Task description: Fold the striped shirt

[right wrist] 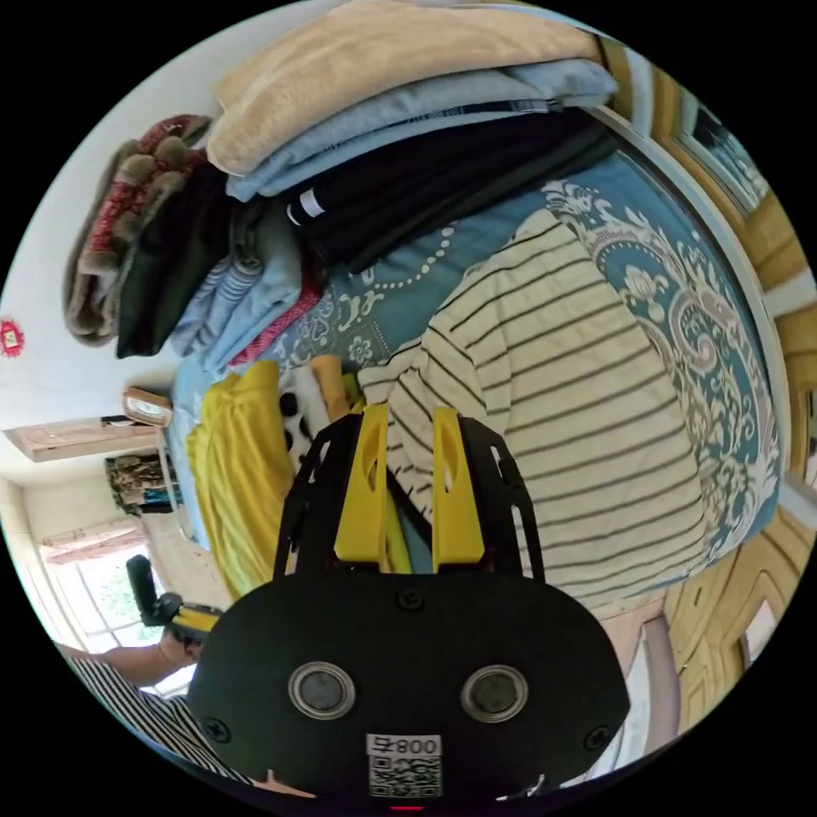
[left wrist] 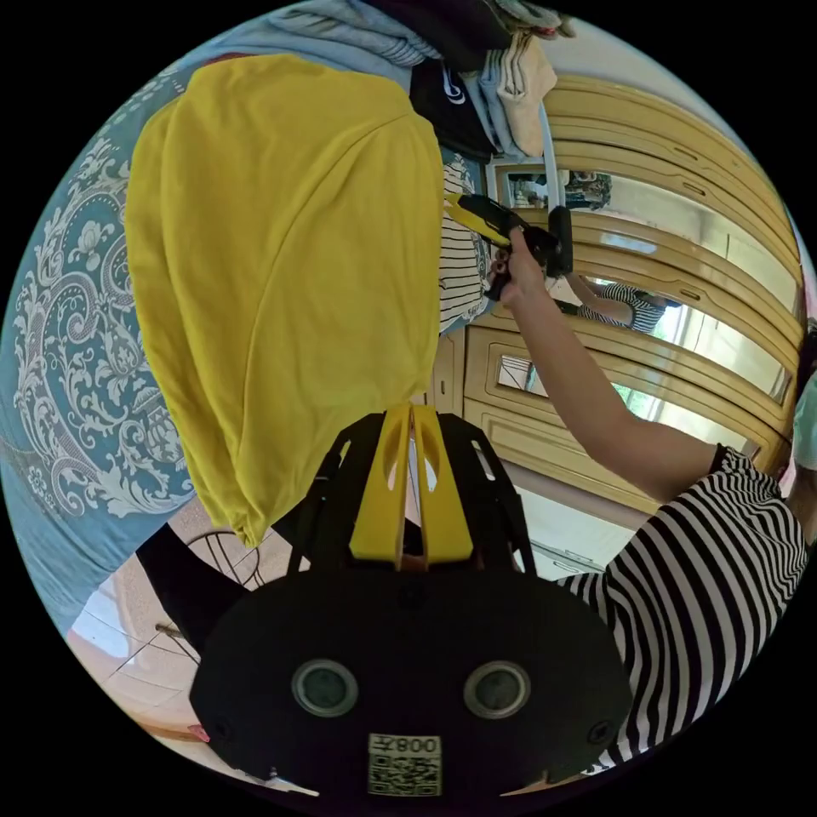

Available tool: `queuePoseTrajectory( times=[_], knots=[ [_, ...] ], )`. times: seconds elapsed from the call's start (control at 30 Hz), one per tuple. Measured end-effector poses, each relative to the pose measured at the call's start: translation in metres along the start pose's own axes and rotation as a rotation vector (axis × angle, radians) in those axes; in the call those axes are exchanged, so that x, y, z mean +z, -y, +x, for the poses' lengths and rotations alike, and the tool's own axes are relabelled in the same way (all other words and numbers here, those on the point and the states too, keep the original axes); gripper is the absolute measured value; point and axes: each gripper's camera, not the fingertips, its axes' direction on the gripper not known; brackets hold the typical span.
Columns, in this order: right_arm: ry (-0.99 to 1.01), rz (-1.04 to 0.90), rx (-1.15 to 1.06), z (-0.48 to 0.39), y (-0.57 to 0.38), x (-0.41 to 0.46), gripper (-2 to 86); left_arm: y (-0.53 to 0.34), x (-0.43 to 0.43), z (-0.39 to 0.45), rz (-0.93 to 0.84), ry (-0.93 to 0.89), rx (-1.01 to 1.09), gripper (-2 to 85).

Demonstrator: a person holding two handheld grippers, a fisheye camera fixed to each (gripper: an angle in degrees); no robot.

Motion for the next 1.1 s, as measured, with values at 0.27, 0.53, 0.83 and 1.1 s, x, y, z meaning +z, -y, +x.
queuePoseTrajectory(
  times=[0.27, 0.53, 0.83, 1.1],
  knots=[
    [-0.120, -0.054, -0.014, -0.030, 0.022, 0.008, 6.0, -0.008, -0.005, -0.017, 0.042, -0.083, -0.058, 0.2],
    [-0.005, 0.013, 0.004, -0.040, -0.014, -0.044, 1.7, -0.012, -0.026, -0.005, 0.053, -0.099, -0.030, 0.2],
    [0.113, 0.072, 0.113, -0.044, -0.075, -0.093, 1.0, -0.020, -0.060, 0.024, 0.048, -0.139, 0.008, 0.2],
    [0.135, -0.016, 0.128, -0.088, -0.115, -0.058, 1.0, -0.042, -0.095, 0.045, 0.066, -0.149, -0.033, 0.2]
  ],
)
